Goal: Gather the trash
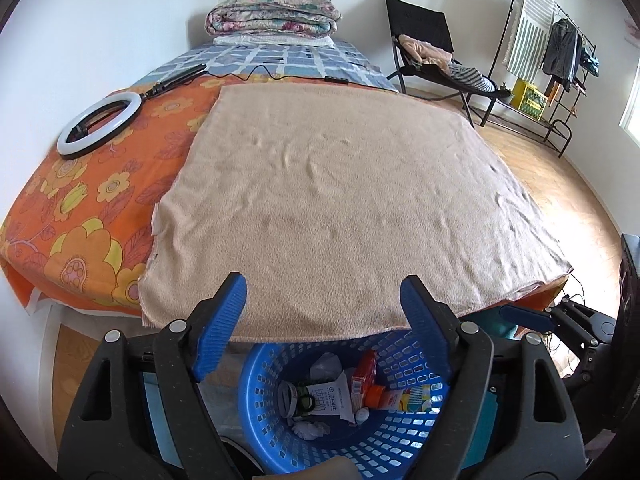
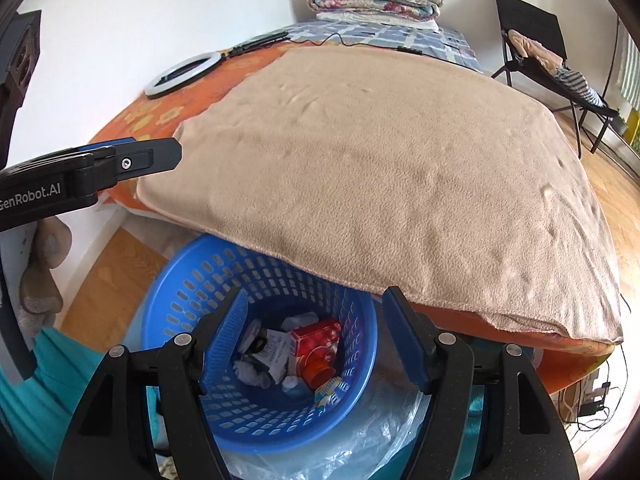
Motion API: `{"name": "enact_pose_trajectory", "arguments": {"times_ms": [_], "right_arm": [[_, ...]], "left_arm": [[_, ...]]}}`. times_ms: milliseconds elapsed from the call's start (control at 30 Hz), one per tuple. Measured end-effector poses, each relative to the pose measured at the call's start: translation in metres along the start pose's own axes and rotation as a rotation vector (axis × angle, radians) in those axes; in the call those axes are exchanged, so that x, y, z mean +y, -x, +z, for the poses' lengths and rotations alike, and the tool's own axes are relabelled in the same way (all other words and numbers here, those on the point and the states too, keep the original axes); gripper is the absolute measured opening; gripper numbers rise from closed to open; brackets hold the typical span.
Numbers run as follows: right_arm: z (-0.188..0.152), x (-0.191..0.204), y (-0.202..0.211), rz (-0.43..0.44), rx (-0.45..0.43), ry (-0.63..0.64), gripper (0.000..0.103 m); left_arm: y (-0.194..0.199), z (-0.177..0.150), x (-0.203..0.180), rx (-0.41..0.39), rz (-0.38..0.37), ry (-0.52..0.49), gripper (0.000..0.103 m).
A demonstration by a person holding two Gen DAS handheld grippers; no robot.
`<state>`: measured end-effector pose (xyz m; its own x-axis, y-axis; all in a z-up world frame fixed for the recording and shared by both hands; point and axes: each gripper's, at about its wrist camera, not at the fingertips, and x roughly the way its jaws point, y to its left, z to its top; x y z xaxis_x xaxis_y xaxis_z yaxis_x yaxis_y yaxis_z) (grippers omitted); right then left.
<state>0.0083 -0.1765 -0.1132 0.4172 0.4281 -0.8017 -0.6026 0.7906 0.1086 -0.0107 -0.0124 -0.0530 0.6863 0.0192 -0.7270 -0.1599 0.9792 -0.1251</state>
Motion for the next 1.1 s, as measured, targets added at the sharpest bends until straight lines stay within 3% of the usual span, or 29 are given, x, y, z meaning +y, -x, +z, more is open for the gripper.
{"name": "enact_pose_trajectory", "arguments": {"times_ms": [233, 333, 467, 1100], "right_arm": [[0.012, -0.01, 0.022, -0.006, -0.074, -0.053, 0.07], [0.018, -0.017, 0.033, -0.015, -0.113, -0.08, 0.08], [0.024, -0.027, 0.044, -0.024, -0.162, -0.124, 0.08], [0.026, -0.06, 0.056, -0.05, -0.193, -0.253, 0.081]], "left_arm": [[0.028, 0.018, -0.012, -0.109, 0.0, -0.02, 0.095], [0.039, 0.024, -0.016, -0.145, -0.004, -0.03, 0.096], [0.047, 0.029, -0.024, -0.171, 0.001, -0.05, 0.097], [0.047, 0.031, -0.044, -0.165, 0.017, -0.088, 0.102]]}}
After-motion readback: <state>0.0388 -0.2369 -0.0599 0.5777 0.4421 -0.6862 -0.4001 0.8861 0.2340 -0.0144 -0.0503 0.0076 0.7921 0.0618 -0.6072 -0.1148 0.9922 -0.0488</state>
